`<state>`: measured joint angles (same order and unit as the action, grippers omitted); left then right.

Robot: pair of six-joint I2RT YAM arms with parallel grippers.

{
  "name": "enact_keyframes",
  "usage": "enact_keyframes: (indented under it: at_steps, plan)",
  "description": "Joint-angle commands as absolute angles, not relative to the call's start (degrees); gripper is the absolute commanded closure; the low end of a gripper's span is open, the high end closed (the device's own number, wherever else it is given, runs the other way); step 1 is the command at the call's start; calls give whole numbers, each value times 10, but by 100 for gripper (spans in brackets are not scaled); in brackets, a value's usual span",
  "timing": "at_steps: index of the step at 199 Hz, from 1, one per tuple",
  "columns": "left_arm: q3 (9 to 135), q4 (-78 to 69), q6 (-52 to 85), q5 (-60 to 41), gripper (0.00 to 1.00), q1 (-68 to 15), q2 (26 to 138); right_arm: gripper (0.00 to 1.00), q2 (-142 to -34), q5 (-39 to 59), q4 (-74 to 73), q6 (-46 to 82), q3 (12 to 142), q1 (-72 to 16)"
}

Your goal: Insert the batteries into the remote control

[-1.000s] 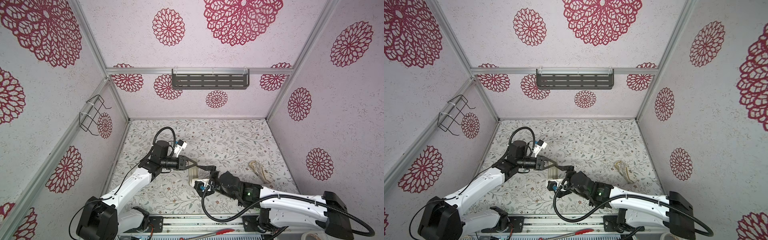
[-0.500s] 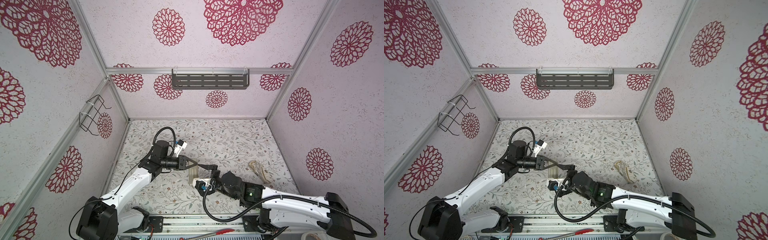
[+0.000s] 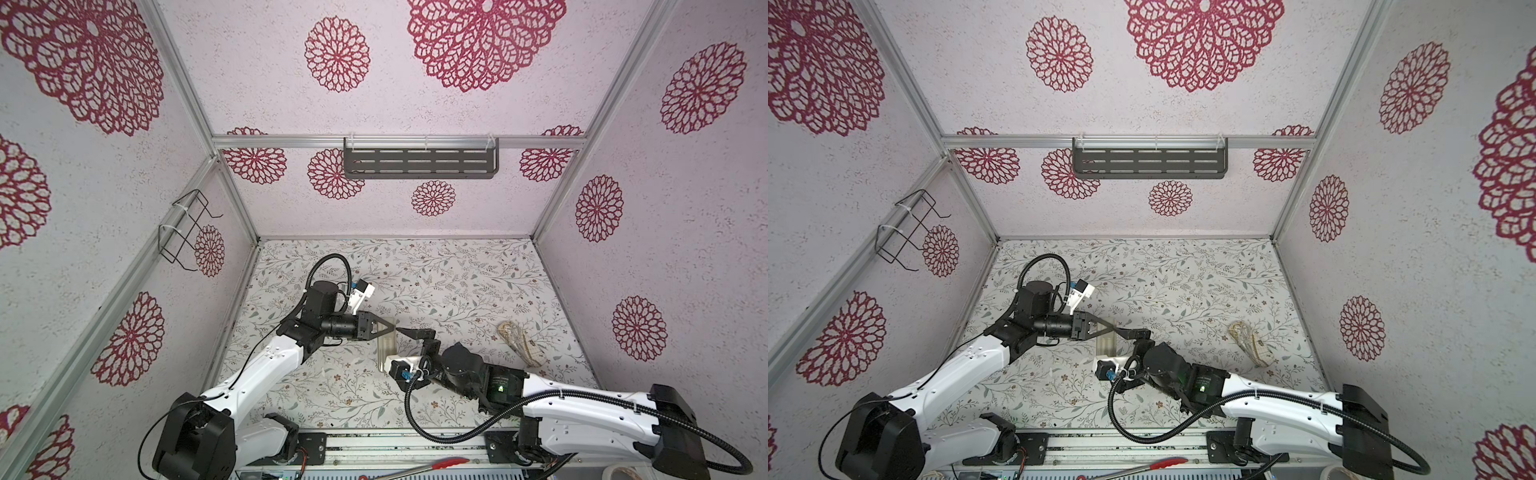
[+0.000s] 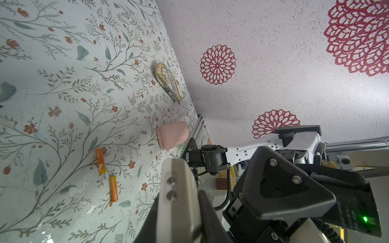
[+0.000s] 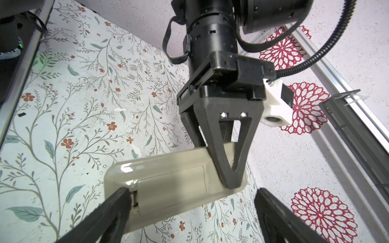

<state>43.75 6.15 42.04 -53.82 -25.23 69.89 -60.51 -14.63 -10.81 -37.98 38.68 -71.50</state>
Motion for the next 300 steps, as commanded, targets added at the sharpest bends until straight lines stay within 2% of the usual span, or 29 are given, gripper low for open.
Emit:
enact_keyframes:
  at_steps: [1, 300]
  plan:
    - [435, 49, 422, -554, 100, -258, 691, 4, -614, -165, -123, -391, 397, -715]
    - [427, 48, 430, -539, 100, -264, 699, 5, -598, -186, -148, -405, 389, -715]
